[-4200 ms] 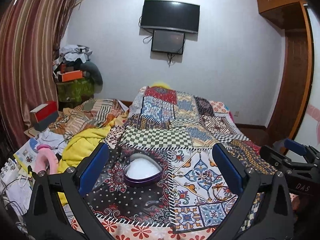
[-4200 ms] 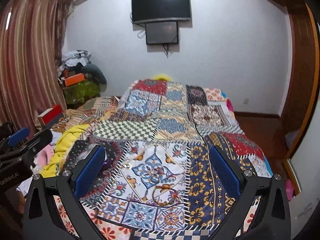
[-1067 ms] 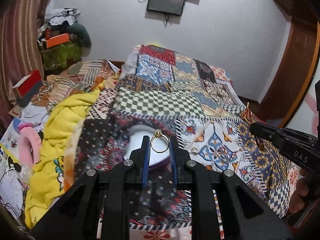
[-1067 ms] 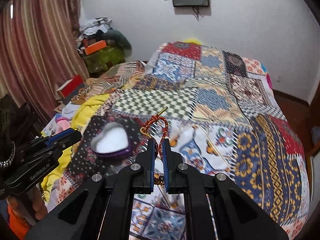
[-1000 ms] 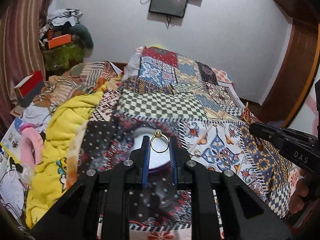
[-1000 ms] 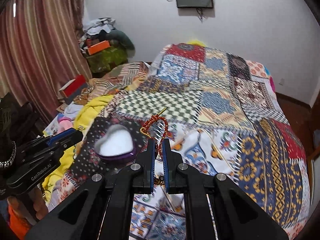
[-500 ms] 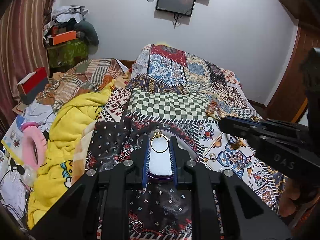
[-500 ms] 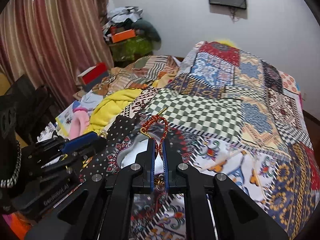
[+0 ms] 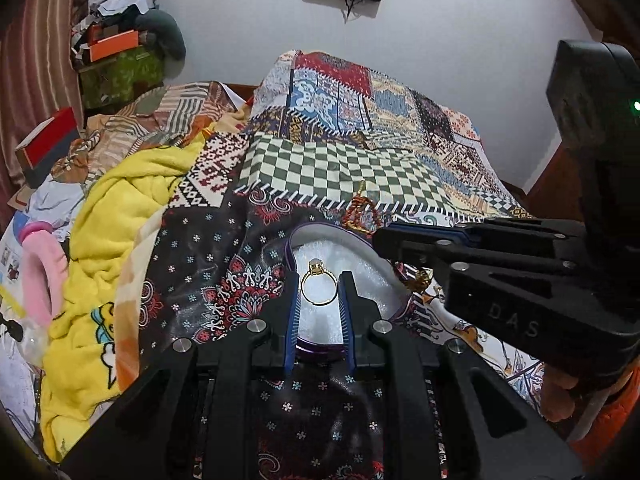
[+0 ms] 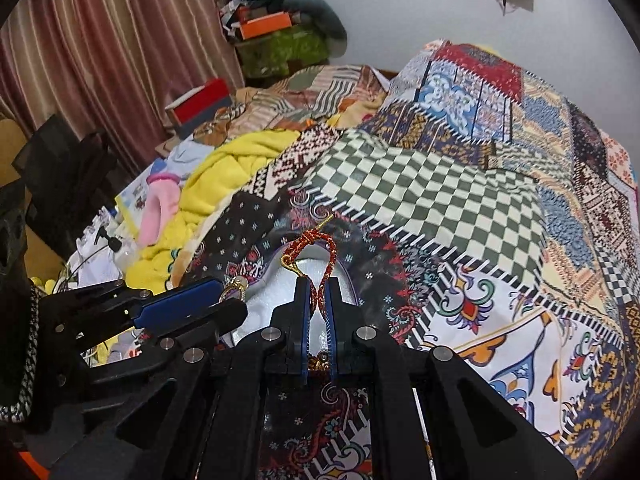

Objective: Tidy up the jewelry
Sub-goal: 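Carry the gold ring into the heart tin and open the left tool, then lower the red necklace into the heart tin and open the right tool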

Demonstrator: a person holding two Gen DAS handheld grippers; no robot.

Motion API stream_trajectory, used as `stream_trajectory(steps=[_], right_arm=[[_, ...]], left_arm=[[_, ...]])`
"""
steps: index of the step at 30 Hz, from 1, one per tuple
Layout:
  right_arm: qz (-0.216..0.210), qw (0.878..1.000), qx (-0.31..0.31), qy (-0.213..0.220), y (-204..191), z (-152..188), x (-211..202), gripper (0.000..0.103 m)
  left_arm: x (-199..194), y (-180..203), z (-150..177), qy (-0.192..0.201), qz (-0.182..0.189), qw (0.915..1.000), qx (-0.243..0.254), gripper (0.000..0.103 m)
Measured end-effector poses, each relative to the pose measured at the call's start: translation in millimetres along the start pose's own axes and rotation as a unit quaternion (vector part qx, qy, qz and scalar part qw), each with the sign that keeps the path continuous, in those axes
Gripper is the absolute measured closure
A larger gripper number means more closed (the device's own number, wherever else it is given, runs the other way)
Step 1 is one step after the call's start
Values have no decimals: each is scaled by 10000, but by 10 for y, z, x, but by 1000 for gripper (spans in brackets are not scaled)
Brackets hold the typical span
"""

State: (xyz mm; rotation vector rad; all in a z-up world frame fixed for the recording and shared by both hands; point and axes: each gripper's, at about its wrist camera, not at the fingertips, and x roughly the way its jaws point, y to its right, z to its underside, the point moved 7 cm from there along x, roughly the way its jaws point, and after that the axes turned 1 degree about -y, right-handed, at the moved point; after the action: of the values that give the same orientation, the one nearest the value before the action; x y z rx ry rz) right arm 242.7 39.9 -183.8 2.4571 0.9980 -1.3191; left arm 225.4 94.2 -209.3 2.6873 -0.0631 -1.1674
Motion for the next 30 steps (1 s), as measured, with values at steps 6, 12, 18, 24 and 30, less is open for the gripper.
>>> stream_trajectory(steps=[6,12,18,24,30], right_arm=[[-77,9998,-47,-183,17,45,115,97],[-90,9996,-145,-242,-1,63,163,97],[-74,9994,-180,-288,0,91,187,96],[-9,9990,-286,-331,-42,100,182,92],[64,9991,-336,-248,-70,91,86,85]], left_arm=[[87,-13,43,-111,-62,9999,43,85],[112,-29,48,-153,-77,9999,26,85],[69,-55,40,-138,-89,9999,-52,85],[-14,-83,13,-67,-202,9998,-41,85],[-128,-94,7,-12,-301,9995,-18,85]])
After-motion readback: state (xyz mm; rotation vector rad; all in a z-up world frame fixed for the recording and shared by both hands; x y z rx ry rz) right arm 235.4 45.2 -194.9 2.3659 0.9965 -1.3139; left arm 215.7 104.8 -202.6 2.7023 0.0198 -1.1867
